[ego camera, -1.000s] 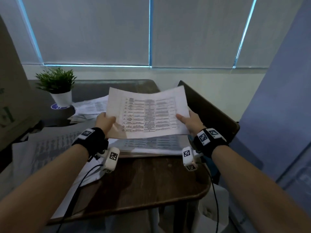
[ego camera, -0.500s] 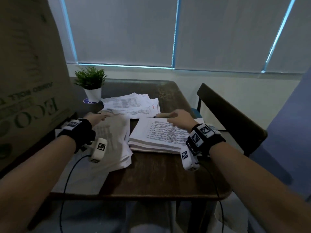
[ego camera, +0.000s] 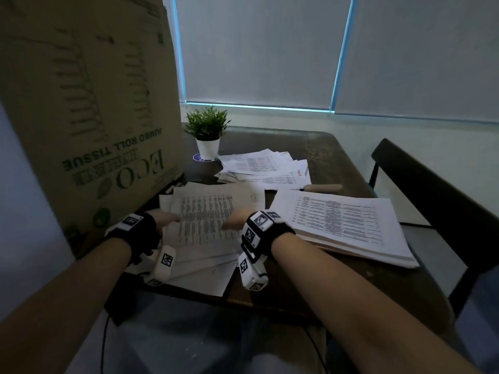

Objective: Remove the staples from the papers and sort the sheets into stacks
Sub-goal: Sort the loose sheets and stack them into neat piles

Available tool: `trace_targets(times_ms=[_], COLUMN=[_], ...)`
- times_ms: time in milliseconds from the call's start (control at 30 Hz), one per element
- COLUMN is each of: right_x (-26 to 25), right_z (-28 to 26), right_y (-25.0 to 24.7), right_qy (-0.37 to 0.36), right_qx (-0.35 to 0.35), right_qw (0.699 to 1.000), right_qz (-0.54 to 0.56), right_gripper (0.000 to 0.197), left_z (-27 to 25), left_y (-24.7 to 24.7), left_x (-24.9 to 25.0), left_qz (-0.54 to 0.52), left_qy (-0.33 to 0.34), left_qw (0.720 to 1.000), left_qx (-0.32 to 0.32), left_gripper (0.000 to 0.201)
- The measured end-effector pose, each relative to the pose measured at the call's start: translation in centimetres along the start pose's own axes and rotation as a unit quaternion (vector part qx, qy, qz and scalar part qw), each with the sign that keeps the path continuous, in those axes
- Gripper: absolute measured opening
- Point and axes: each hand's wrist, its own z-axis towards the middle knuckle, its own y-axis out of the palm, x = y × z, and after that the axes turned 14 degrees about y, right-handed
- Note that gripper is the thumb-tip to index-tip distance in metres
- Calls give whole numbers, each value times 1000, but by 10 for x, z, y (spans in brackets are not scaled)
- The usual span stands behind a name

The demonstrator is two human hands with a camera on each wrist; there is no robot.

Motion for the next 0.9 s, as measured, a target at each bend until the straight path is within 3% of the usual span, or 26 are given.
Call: trace_targets(times_ms=[200,267,367,433,500,567,667,733,833,900], right_x=[13,20,23,23,22,24,21,16,18,25], right_z=[24,14,9,9,3,-7,-27,-29,-30,-28], right_y=[7,8,15,16,8,-6,-37,-55,-68,-64], right_qy=[49,62,30,29,17,-57,-165,-198,-208,-186], right_qx=[0,23,16,29,46,73,121,144,130,110], right_qw=[998,993,987,961,925,885,855,840,822,820], right_qz=[30,100,159,274,377,457,476,485,515,531], right_gripper=[34,29,38,46,54,46,41,39,43,46], left_z=[8,9,10,7,5,-3,-20,-23,-25,-23], left_y=[0,3,4,3,0,-8,-24,-37,-47,-41], left_x=[-11,-11,-11,-8,-5,8,38,55,67,66], left_qz=[5,-13,-39,-95,-185,-259,-350,-386,-418,-429], left_qy=[32,66,101,134,174,222,284,299,314,328], left_qw=[999,998,994,986,959,918,856,824,799,797], left_qx=[7,1,7,35,127,201,251,288,296,271], left_gripper=[51,46,58,66,64,61,53,56,65,51])
